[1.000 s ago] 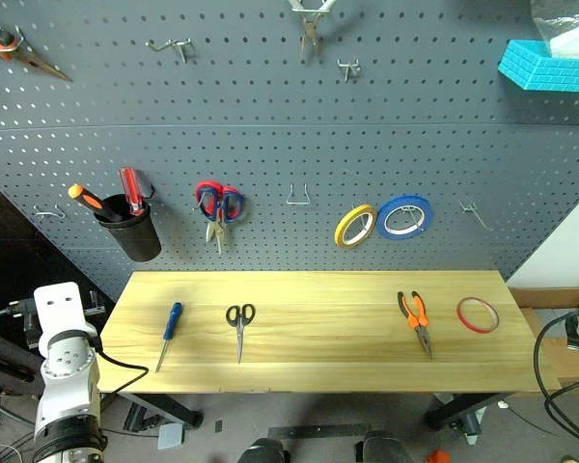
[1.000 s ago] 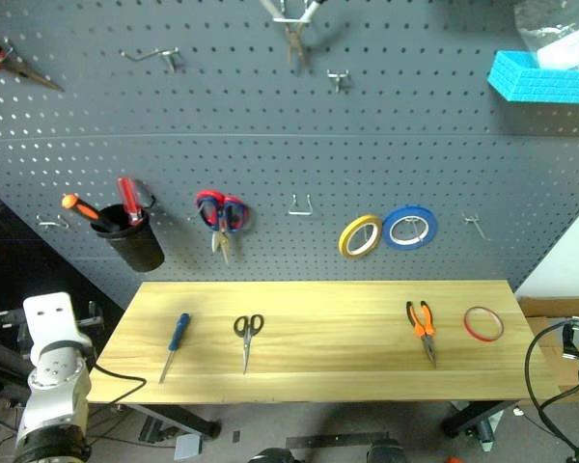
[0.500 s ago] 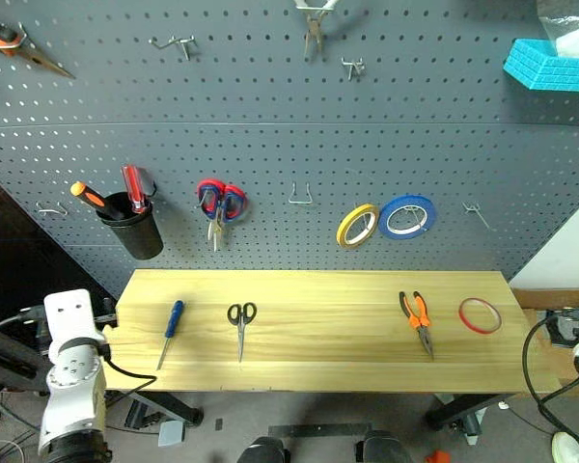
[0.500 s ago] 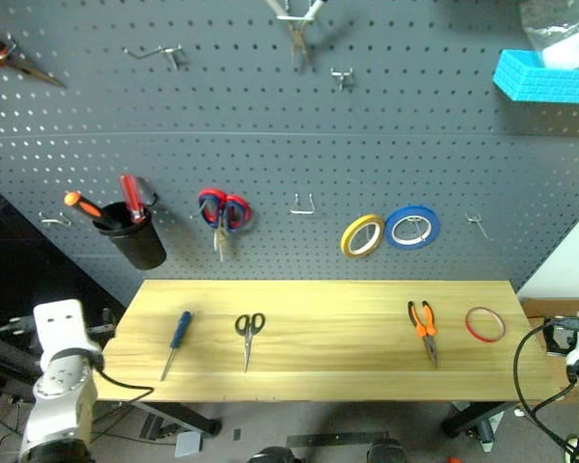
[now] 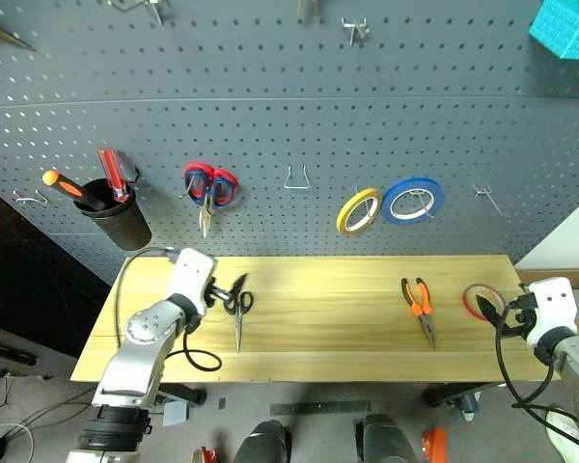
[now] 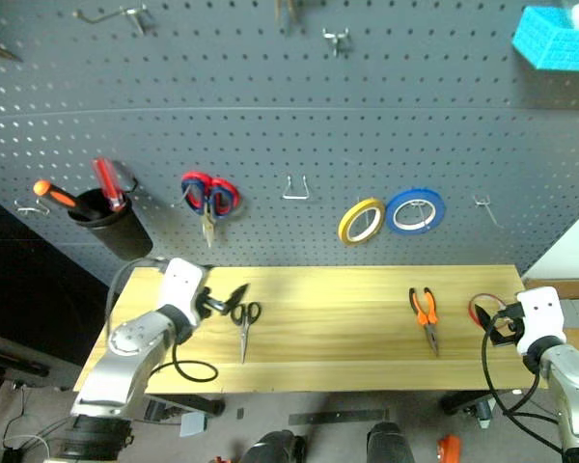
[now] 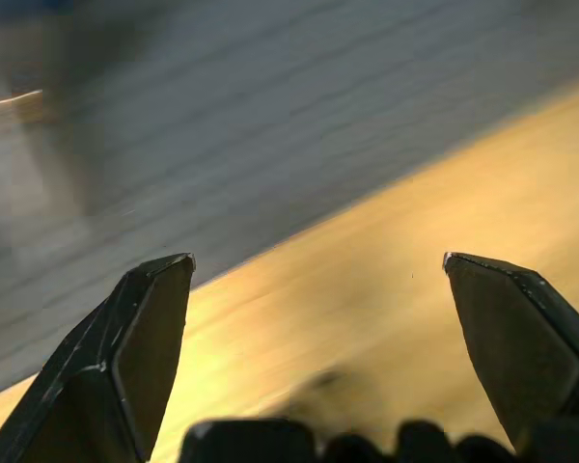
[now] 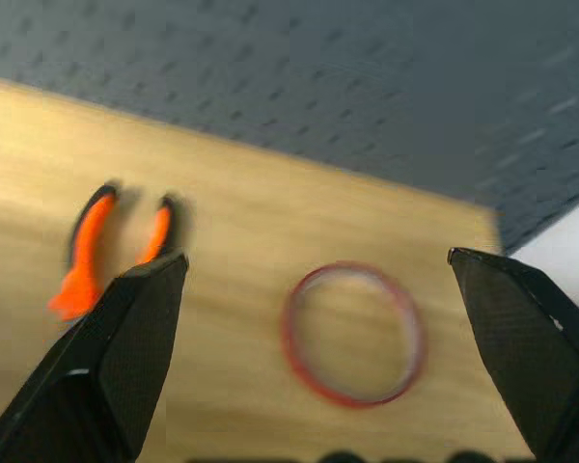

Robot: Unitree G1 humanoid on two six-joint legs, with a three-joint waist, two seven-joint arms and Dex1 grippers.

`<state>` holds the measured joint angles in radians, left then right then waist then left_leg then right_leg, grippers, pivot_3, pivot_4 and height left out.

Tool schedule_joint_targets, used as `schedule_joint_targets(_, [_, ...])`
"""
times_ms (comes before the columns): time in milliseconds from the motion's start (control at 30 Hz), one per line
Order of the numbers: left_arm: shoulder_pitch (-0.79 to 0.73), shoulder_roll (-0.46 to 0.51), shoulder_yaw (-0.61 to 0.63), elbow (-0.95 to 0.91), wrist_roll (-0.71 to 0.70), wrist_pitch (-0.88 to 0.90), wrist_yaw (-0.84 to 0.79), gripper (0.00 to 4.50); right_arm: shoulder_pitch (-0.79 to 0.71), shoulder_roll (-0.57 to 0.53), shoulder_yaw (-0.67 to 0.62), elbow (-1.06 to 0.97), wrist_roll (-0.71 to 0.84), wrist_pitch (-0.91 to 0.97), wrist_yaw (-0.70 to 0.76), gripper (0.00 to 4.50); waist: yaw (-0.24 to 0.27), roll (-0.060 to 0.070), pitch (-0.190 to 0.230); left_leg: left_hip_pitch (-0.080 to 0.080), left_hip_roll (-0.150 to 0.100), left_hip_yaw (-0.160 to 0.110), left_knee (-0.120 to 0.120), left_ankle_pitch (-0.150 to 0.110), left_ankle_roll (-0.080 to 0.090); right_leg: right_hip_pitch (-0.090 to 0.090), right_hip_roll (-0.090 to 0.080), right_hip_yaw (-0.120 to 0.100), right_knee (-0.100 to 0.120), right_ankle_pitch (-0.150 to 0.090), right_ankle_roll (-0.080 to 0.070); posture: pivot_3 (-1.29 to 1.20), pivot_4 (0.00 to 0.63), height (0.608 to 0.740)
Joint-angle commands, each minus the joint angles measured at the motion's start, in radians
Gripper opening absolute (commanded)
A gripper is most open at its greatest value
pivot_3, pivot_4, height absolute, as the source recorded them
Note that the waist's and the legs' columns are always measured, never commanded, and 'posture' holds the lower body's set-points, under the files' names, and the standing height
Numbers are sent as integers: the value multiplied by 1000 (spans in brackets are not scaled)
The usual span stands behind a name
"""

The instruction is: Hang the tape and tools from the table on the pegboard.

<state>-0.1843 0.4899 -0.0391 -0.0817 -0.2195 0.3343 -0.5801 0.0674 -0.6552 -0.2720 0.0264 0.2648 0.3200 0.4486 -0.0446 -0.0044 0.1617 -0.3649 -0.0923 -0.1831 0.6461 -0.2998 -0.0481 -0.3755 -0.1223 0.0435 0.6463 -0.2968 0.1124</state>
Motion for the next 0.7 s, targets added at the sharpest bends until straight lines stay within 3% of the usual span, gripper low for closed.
schedule_joint_targets(33, [-82,32,-70,-81,-82,45,-191,4451,-41,-31,9,-83,24,141,21,4500,-5,0,15,-1,0,0,0,0,0,-1,0,0,0,0,0,-147,228,740])
schedule_joint_targets(167, [-168,56,-129,-69,-93,56,-312,4451,-86,-49,48,-79,15,227,59,4500,-15,-2,44,-1,0,2,-1,0,0,-1,0,-1,-2,0,0,-152,264,740])
schedule_joint_targets(367, [-322,55,-237,11,-76,8,-524,4451,-230,-78,122,99,-39,244,108,4500,-32,-8,85,-8,0,8,1,0,1,-7,-1,0,0,0,0,-156,310,740])
schedule_joint_targets(700, [-461,-39,-330,107,11,-109,-592,4451,-563,-83,246,682,-198,46,175,4500,-47,-11,124,-28,1,16,16,-2,4,-22,-2,-2,4,1,1,-143,333,740])
